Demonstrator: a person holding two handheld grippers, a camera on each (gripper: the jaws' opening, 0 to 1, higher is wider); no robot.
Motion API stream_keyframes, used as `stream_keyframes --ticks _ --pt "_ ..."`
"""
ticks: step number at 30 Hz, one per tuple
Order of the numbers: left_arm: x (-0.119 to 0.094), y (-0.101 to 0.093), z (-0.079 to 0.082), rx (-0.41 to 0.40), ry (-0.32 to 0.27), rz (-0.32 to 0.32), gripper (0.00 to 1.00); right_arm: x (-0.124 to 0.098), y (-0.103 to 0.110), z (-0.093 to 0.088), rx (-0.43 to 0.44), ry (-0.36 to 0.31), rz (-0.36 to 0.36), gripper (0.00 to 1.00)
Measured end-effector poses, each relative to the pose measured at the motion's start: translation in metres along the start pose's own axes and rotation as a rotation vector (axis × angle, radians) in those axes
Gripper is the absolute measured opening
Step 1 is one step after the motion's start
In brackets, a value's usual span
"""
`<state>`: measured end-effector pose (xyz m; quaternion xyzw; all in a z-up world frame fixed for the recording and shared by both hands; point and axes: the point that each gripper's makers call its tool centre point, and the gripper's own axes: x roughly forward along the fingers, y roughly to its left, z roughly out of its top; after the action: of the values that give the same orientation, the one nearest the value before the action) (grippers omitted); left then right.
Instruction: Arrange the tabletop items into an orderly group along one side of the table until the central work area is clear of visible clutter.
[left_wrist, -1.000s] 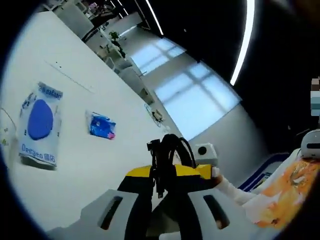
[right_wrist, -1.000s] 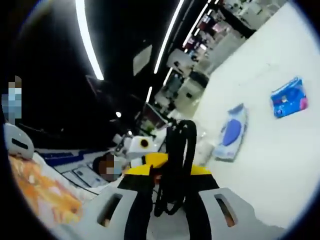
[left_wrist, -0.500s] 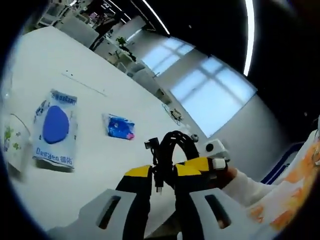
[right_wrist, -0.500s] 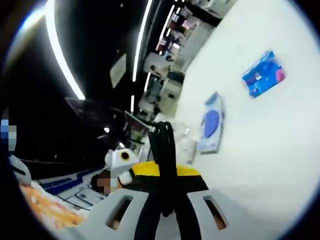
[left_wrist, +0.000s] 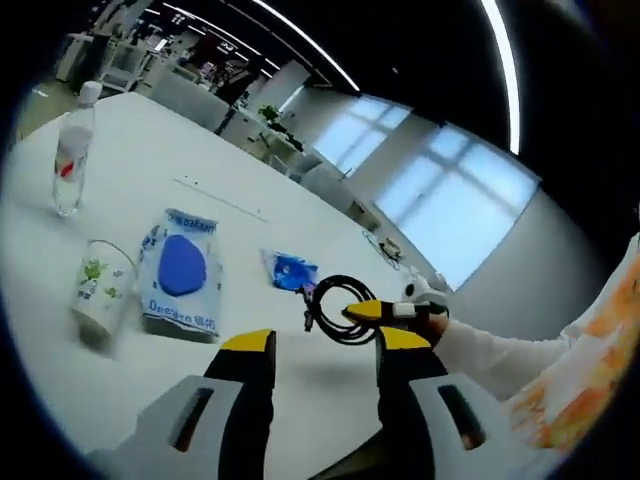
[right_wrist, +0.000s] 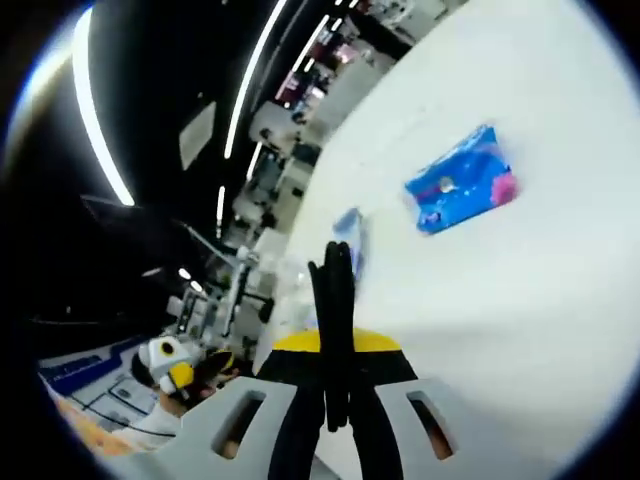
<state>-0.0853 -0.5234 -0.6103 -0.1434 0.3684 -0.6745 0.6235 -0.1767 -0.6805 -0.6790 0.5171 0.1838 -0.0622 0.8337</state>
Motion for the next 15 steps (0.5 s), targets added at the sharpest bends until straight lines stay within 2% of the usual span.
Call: stream_keyframes --ticks 3,6,11,15 --pt "-0.009 0.01 -0.001 0.017 -0.023 0.048 0.45 0.006 -0.008 0.0 0.016 0.022 -0.007 0.04" --pt "-0.018 0.015 -0.001 0.07 -0.033 0.083 0.53 0.012 -0.014 -0.004 0.005 0.046 -0.031 0.04" --pt "-0.031 0.027 -0.009 0.166 0.004 0.154 0.68 0.017 -0.022 -0.005 0.015 0.053 -0.054 0.04" --pt "-0.04 0.036 -0.014 0.162 0.017 0.188 0.73 0.018 -0.029 -0.003 0.001 0.056 -0.088 0.05"
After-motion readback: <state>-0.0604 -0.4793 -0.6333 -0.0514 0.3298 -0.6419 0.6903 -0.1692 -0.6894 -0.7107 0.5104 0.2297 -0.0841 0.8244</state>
